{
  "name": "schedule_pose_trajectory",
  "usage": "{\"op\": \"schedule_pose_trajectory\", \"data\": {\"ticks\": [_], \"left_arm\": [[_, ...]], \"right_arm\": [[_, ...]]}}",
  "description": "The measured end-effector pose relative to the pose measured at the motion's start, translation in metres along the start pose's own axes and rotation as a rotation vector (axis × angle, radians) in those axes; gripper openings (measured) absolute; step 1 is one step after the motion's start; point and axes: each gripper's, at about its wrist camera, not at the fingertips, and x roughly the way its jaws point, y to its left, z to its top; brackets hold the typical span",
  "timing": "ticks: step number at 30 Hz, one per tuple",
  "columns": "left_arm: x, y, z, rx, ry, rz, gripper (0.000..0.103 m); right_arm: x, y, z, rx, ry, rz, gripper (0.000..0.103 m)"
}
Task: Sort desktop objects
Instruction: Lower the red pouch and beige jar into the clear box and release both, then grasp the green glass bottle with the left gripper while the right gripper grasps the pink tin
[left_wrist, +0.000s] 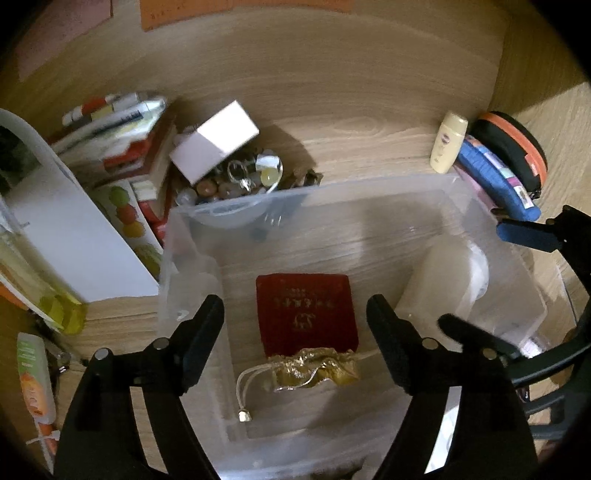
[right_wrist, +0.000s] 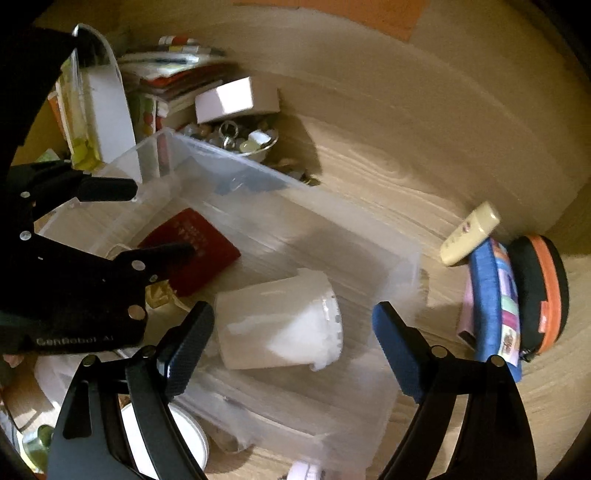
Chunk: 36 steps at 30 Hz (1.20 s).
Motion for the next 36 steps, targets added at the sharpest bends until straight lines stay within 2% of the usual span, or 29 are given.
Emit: {"op": "schedule_pose_trajectory", "data": {"ticks": [6, 8, 16, 20, 28, 32, 36], "left_arm": [[-0.038, 0.004, 0.002, 0.0, -0.086, 0.004, 0.083], [-0.05, 0.006, 0.001, -0.003, -0.115, 0.019, 0.094], [-0.094, 0.013, -0.022, -0.023, -0.166, 0.019, 0.095], [-0.105, 0.014, -0.045, -0.024, -0.148, 0.053, 0.095], [-0.117, 0.01, -0.103, -0.038, -0.079, 0.086, 0.095], [-0.119, 0.008, -0.133, -0.05, -0.036, 0.079, 0.095], [-0.121, 0.003, -0.16, -0.07, 0.0, 0.05, 0.095]], "right_arm": [[-0.03, -0.021, -0.011, 0.052, -0.061, -0.02, 0.086], [-0.043, -0.028, -0.017, 0.072, -0.084, -0.037, 0.086], [-0.087, -0.034, -0.046, 0.141, -0.13, -0.057, 0.087], [-0.093, -0.037, -0.064, 0.164, -0.124, -0.037, 0.088], [-0.078, -0.038, -0.091, 0.18, -0.076, 0.01, 0.088], [-0.064, -0.042, -0.101, 0.206, -0.04, 0.039, 0.088], [-0.044, -0.051, -0.112, 0.261, 0.02, 0.113, 0.087]]}}
